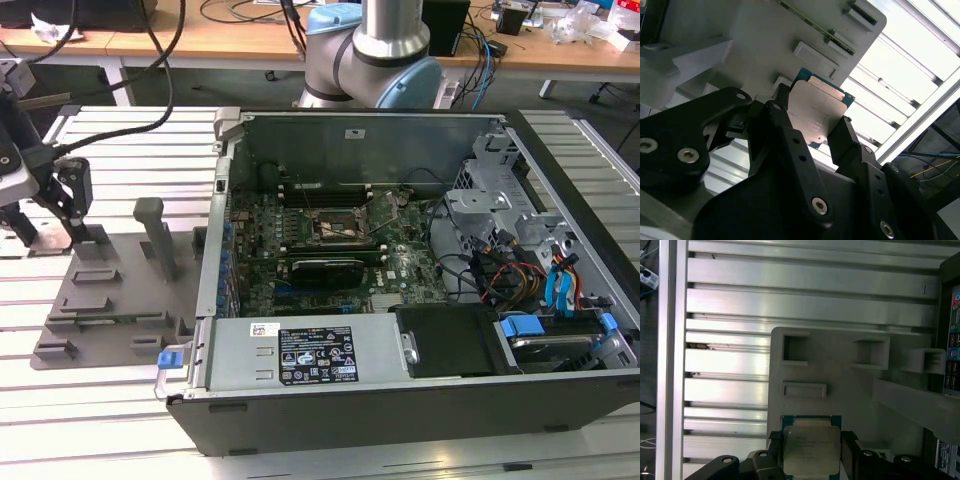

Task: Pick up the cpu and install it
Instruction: 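Pick up the cpu and move it towards the insertion slot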

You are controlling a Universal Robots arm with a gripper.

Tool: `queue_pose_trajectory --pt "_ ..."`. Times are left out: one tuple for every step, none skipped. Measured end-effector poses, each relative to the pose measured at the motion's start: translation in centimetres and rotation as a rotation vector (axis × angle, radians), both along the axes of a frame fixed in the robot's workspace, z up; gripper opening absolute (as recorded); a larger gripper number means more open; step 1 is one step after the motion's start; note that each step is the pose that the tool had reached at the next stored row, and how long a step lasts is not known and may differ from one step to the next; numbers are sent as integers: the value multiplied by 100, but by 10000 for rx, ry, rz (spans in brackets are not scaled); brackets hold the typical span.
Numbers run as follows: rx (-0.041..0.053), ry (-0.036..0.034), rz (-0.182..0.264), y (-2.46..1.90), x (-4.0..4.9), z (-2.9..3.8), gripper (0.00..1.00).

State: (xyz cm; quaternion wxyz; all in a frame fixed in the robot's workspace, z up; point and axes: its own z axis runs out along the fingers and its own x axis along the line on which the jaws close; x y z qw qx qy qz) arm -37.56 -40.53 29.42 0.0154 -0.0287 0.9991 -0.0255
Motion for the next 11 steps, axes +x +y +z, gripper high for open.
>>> queue_pose_trajectory --pt "0 0 0 0 0 11 55" --pt "0 -1 0 0 0 31 55" --pt "0 0 1 0 0 61 55" --pt "0 -1 0 0 0 86 55" --pt "0 0 0 0 0 107 55" --pt "0 0 0 0 0 141 55" --pt "0 0 0 0 0 156 55" --pt "0 0 0 0 0 168 55" --pt "0 0 0 0 0 195 55" --pt "0 0 0 0 0 216 55" --pt "0 -1 0 0 0 251 55"
